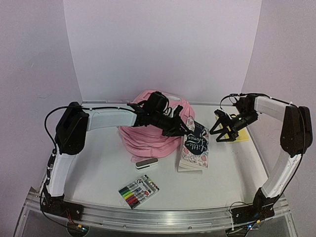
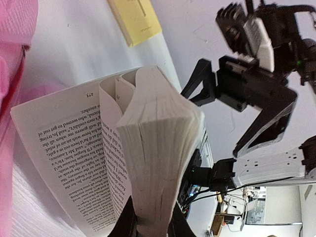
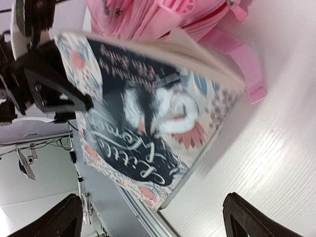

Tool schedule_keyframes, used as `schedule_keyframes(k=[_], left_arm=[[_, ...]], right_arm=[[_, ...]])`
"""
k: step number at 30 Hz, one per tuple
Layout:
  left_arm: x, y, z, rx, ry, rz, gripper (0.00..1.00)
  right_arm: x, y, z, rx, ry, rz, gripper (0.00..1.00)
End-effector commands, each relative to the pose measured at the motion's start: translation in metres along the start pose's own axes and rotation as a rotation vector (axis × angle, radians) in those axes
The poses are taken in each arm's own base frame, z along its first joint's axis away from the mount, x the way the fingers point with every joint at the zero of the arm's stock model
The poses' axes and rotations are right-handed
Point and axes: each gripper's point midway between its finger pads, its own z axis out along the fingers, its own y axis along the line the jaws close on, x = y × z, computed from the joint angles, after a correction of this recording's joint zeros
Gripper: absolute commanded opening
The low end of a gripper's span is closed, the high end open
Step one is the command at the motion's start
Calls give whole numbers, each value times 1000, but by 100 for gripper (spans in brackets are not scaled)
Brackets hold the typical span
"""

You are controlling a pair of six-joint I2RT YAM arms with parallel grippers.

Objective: Pack the student bag
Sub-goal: Pick up the book from the center of the board.

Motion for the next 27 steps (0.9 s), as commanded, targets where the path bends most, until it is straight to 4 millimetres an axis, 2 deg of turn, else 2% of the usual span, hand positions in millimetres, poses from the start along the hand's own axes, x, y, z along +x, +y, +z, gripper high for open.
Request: schedule_keyframes(k=[1, 5, 7, 9, 12, 16, 22, 27], left_arm=[[-34, -125, -62, 232, -121, 206, 0], [-37, -149, -80, 262, -153, 241, 0], [-37, -160, -86, 286, -148, 255, 0], [-36, -168, -90, 306, -148, 266, 0], [-35, -177, -98, 323, -159, 287, 0], [-32, -183, -104, 341, -163, 302, 0], [-32, -188, -122, 335, -218, 320, 0], [-32, -192, -130, 336, -235, 321, 0]], right_arm=[[11, 48, -20, -119, 14, -121, 98], [0, 88, -30, -245, -18, -156, 98], [-8, 109, -29, -281, -24, -194, 96], [-10, 121, -24, -263, -8, -255, 93], [-10, 126, -15, -250, 14, -275, 89], [-19, 131, -15, -258, -4, -279, 85], [-53, 124, -27, -134, -124, -288, 90], [-64, 129, -34, -140, -184, -286, 91]])
